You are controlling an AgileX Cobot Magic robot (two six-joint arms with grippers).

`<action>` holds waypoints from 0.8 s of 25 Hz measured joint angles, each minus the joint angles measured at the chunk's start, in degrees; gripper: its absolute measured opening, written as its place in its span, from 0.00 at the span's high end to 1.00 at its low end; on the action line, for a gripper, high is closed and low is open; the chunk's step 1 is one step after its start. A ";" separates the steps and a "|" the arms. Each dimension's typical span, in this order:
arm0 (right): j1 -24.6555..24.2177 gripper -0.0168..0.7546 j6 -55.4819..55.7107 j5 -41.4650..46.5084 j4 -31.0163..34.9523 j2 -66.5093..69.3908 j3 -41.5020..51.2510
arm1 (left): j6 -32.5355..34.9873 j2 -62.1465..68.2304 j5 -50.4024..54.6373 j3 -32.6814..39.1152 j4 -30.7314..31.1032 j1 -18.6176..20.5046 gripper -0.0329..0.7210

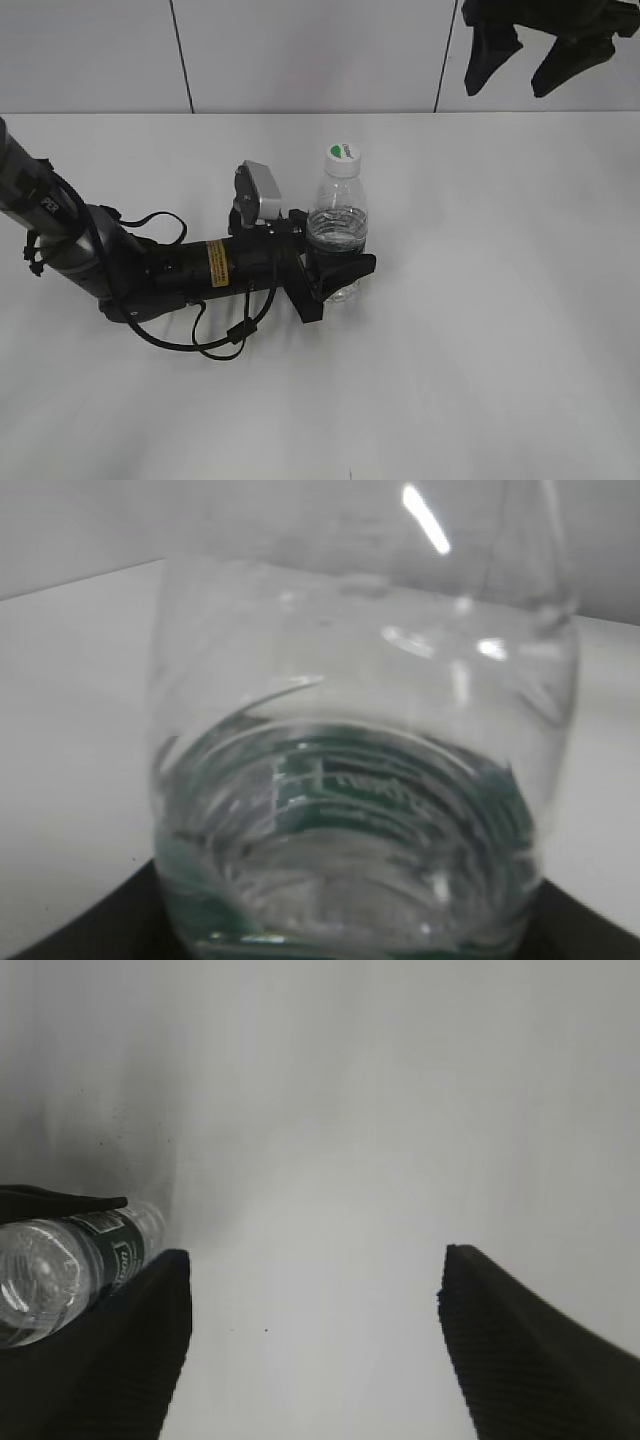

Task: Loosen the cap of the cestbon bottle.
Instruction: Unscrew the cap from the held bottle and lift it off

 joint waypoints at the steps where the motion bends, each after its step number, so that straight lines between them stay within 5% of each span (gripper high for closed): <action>1: 0.05 0.22 0.21 0.00 0.60 0.00 -0.05 | 0.00 0.00 0.00 0.00 -0.04 0.00 0.42; 13: 12.99 0.22 1.77 0.00 3.91 0.32 -0.11 | 0.00 0.00 0.00 0.00 -0.04 0.00 0.42; 20: 16.49 0.22 2.38 0.07 4.72 4.16 -0.49 | 1.14 0.00 0.00 0.00 0.07 0.00 0.42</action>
